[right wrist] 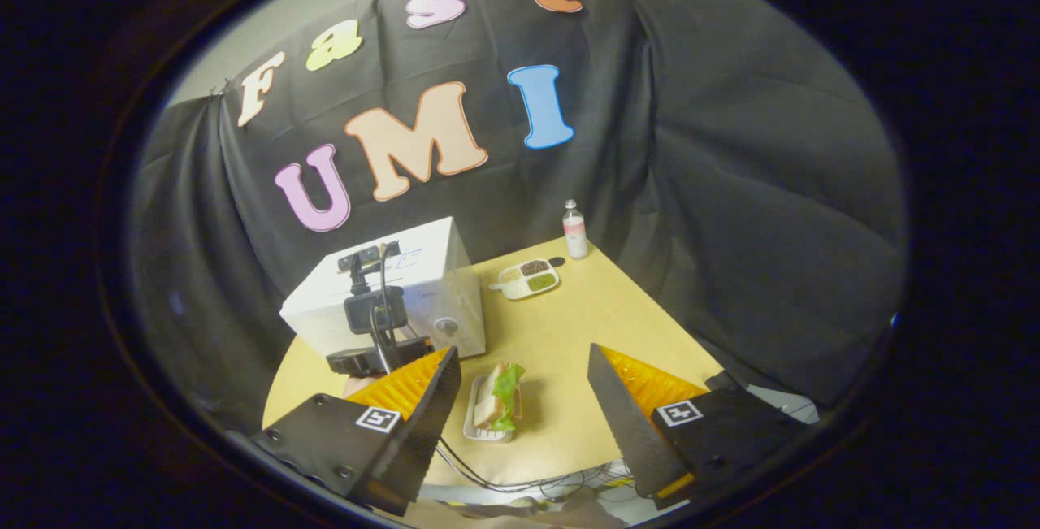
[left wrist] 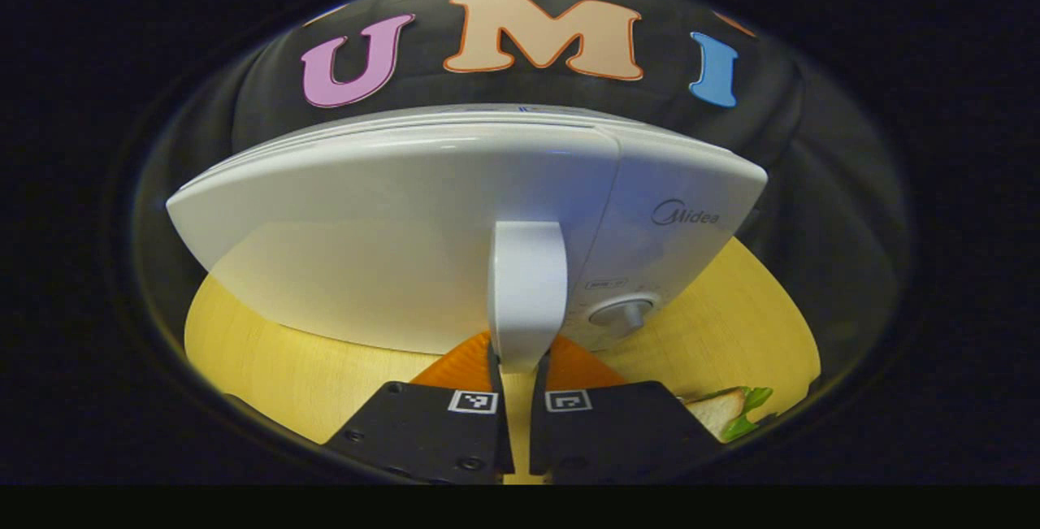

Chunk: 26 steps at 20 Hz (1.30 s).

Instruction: Open the microwave oven with the left hand, put the food in, and close the microwave oven.

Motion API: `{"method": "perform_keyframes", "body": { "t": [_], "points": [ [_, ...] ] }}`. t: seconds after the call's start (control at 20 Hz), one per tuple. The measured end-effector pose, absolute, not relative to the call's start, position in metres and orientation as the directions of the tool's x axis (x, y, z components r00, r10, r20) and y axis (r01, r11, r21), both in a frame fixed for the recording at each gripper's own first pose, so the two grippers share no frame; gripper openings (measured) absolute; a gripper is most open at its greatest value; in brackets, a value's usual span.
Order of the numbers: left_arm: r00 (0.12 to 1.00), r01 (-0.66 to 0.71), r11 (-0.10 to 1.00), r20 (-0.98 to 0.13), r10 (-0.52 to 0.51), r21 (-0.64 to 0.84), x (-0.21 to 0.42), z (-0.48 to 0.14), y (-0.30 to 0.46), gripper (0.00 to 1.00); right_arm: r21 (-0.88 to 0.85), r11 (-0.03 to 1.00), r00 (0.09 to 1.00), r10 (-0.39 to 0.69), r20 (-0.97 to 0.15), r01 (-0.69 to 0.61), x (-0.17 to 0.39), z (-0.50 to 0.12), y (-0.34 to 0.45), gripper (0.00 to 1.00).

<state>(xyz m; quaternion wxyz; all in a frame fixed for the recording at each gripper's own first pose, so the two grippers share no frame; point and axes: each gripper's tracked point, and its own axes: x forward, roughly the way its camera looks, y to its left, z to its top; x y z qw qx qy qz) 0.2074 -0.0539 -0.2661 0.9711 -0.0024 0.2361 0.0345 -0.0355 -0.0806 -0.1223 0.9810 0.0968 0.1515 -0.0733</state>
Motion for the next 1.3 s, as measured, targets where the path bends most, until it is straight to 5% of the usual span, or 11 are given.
{"method": "perform_keyframes", "body": {
  "t": [0.55, 0.6, 0.7, 1.0, 1.1, 1.25, 1.3],
  "points": [
    [0.914, -0.071, 0.997, -0.403, 0.056, -0.022, 0.184, -0.267, -0.054, 0.03, 0.15, 0.97, 0.935, -0.136, -0.326, 0.193, -0.047, -0.123, -0.076, 0.9],
    [0.931, -0.059, 0.998, -0.361, 0.051, -0.012, 0.175, -0.265, -0.052, 0.03, 0.15, 0.969, 0.934, -0.137, -0.331, 0.195, -0.046, -0.124, -0.075, 0.98],
    [0.941, -0.01, 0.999, -0.337, 0.02, 0.031, 0.156, -0.27, -0.051, 0.02, 0.157, 0.97, 0.932, -0.123, -0.34, 0.185, -0.041, -0.126, -0.071, 0.98],
    [0.943, 0.07, 0.995, -0.33, -0.043, 0.069, 0.119, -0.273, -0.04, 0.16, 0.141, 0.984, 0.922, -0.046, -0.384, 0.108, -0.029, -0.141, -0.046, 0.98],
    [0.947, 0.075, 0.991, -0.318, -0.036, 0.112, 0.106, -0.275, -0.032, 0.29, 0.149, 0.985, 0.919, -0.021, -0.394, 0.086, -0.028, -0.148, -0.037, 0.98],
    [0.943, 0.039, 0.99, -0.333, 0.008, 0.135, 0.086, -0.282, -0.011, 0.96, 0.151, 0.987, 0.909, 0.007, -0.416, 0.062, -0.027, -0.158, -0.026, 0.98],
    [0.944, 0.019, 0.99, -0.33, 0.03, 0.142, 0.08, -0.281, -0.001, 0.98, 0.14, 0.989, 0.908, 0.011, -0.42, 0.053, -0.028, -0.16, -0.023, 0.98]
  ]
}}
